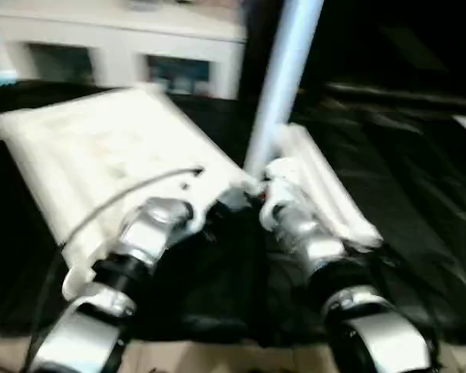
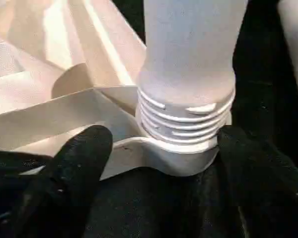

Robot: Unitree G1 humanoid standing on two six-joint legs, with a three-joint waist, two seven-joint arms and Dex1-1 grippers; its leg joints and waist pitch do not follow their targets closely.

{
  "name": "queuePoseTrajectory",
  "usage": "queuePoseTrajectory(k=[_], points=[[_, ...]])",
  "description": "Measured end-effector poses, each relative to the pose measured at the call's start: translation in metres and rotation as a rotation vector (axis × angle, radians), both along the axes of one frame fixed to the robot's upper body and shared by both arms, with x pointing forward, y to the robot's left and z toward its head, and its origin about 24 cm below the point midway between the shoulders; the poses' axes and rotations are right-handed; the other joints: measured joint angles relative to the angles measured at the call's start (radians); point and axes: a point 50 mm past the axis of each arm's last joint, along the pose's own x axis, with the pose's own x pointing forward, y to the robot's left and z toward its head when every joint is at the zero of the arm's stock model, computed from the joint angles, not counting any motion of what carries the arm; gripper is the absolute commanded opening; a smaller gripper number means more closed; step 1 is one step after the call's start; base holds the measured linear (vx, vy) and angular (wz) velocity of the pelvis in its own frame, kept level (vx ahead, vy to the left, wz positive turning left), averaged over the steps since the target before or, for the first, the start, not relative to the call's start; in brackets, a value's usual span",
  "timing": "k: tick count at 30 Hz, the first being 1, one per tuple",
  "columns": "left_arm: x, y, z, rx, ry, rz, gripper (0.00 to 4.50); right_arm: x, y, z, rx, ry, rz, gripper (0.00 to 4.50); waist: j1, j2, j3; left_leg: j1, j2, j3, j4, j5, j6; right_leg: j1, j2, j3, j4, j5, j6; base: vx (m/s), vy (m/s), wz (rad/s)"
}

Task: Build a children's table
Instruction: Rotate leg to tighten

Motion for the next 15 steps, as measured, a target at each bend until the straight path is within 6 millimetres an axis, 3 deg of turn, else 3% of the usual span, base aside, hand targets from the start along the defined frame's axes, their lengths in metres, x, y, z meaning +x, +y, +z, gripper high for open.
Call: queuePoseTrajectory(k=[3, 8, 11, 15], points=[[0.001, 0.004, 0.004, 0.006, -0.020, -0.025, 0.00, 0.002, -0.006, 0.004, -0.005, -0.028, 0.045, 3.80, 0.006, 0.000, 0.000, -0.011, 0.000, 0.001, -0.001, 0.000, 0.000, -0.013, 0.000, 0.000, 0.000, 0.000, 0.000, 0.000, 0.000, 0.00], [-0.004, 0.014, 0.009, 0.004, -0.033, -0.108, 0.00, 0.000, -0.027, 0.009, -0.022, -0.077, 0.150, 3.80, 0.023, -0.002, 0.000, -0.024, -0.002, 0.012, 0.003, 0.000, 0.000, -0.030, 0.000, 0.019, 0.016, 0.019, -0.004, 0.000, 0.000, 0.00], [-0.009, 0.017, 0.013, -0.007, -0.032, -0.188, 0.00, 0.003, -0.044, 0.020, -0.056, -0.118, 0.187, 3.80, 0.048, -0.003, 0.000, -0.026, -0.003, 0.025, 0.002, 0.000, 0.000, -0.047, -0.001, 0.036, 0.033, 0.034, -0.003, 0.019, -0.015, 0.03], [-0.019, 0.028, 0.015, -0.023, -0.011, -0.294, 0.00, -0.004, -0.056, 0.032, -0.097, -0.168, 0.346, 3.80, 0.073, -0.003, 0.000, -0.027, 0.002, 0.032, -0.008, -0.001, -0.002, -0.053, 0.002, 0.040, 0.050, 0.023, -0.007, 0.039, -0.039, 0.06]])
